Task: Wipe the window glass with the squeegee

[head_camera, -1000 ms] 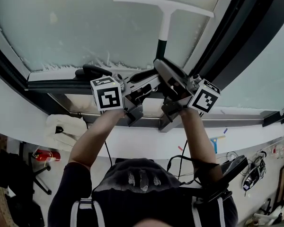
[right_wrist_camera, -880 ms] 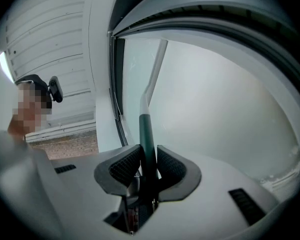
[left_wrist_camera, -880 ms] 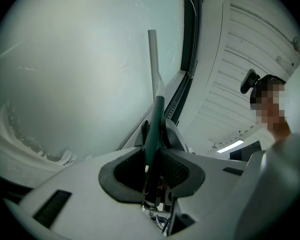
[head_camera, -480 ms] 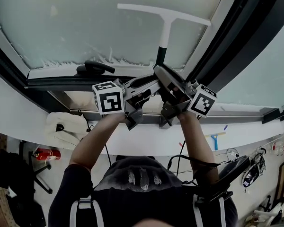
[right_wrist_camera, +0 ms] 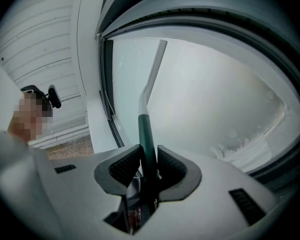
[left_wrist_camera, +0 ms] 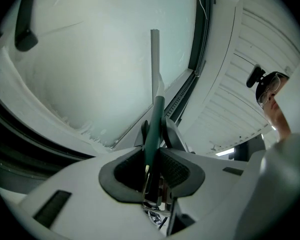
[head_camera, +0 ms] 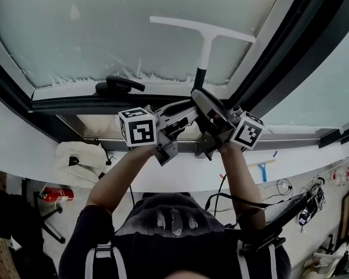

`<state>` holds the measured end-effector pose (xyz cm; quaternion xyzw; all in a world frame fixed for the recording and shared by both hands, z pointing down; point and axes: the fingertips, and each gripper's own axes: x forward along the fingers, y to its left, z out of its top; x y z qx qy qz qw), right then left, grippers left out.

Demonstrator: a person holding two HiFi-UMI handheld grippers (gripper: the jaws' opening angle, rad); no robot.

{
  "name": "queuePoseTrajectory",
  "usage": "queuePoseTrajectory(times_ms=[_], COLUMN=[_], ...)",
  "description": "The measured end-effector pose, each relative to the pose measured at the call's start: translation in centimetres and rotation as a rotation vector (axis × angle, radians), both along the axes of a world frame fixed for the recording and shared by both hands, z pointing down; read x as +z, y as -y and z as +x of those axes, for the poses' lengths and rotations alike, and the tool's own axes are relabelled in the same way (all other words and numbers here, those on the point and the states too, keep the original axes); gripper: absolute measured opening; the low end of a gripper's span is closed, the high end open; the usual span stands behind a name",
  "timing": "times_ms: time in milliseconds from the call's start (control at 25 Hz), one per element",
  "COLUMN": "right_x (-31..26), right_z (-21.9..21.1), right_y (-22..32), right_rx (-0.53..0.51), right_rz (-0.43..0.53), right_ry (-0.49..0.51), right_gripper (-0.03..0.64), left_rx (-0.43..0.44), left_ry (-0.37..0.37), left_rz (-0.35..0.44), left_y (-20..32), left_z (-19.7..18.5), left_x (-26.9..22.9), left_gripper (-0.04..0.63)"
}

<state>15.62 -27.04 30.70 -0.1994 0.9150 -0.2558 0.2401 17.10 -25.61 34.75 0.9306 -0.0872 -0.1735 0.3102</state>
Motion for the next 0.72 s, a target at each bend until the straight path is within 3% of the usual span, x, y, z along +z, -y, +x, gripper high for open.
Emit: queuePoseTrajectory(times_ms=[440,720], right_x=[2.7,4.0], right_z=[-0.8,-0.2], right_y=[-1.3,-1.5], right_rx=[0.039,-0.015], right_rz=[-0.032,-0.052], right_ry=[0.005,-0.007], right_gripper=[0.089,0.089], left_rx=[0.023,-0.030], left_ry=[0.030,0.031], left_rz=[-0.046,-0.073], left_y=[-1.4,-1.7], left_z=[-0.9,-0.1], left_x=[3.0,4.0], left_gripper=[0.100,0.100])
